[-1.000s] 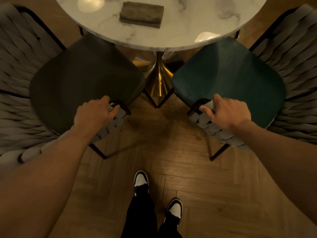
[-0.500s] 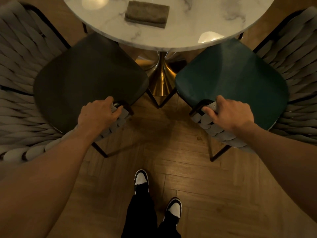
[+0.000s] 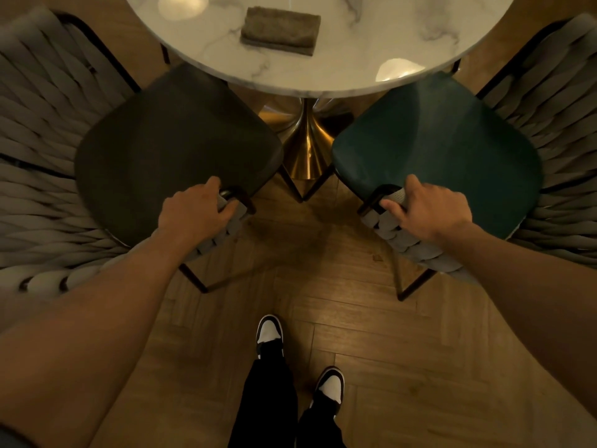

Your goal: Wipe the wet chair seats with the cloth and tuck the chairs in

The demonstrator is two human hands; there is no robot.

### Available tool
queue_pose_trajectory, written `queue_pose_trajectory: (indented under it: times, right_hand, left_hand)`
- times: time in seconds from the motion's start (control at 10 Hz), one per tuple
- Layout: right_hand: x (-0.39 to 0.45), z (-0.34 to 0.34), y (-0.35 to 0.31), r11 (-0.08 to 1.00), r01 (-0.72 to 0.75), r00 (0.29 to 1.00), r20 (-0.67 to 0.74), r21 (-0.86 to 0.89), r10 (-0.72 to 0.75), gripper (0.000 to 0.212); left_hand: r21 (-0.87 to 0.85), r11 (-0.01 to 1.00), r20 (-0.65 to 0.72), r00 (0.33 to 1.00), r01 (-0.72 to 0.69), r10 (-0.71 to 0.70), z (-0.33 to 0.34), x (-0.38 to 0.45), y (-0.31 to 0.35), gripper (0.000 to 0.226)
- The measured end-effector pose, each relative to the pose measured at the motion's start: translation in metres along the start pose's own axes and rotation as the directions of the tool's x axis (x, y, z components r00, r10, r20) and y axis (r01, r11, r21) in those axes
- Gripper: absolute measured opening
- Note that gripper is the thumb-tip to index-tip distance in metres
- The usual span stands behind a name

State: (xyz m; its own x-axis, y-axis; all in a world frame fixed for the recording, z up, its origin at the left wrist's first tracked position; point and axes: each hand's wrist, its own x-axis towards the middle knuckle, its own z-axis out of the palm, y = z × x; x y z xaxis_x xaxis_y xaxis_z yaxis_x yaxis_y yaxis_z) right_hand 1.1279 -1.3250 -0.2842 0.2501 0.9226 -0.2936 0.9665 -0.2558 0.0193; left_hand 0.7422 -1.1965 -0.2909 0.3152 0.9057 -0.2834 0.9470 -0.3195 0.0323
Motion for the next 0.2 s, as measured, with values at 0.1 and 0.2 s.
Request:
queue_pose_trajectory:
  times: [0.1, 0.2]
  right_hand:
    - [-0.008, -0.018, -0.007, 0.999, -0.045, 0.993, 0.113, -0.008, 0.045, 0.054]
    - [-0.024, -0.041, -0.014, 0.992, -0.091, 0.992, 0.097, 0.082, 0.083, 0.055]
  left_hand:
    - [-0.101, 0.995, 0.133, 0.991, 0.003, 0.01, -0.009, -0.005, 0.0, 0.054]
    - [-0.14, 0.99, 0.169, 0.985, -0.002, 0.026, -0.022, -0.021, 0.003, 0.068]
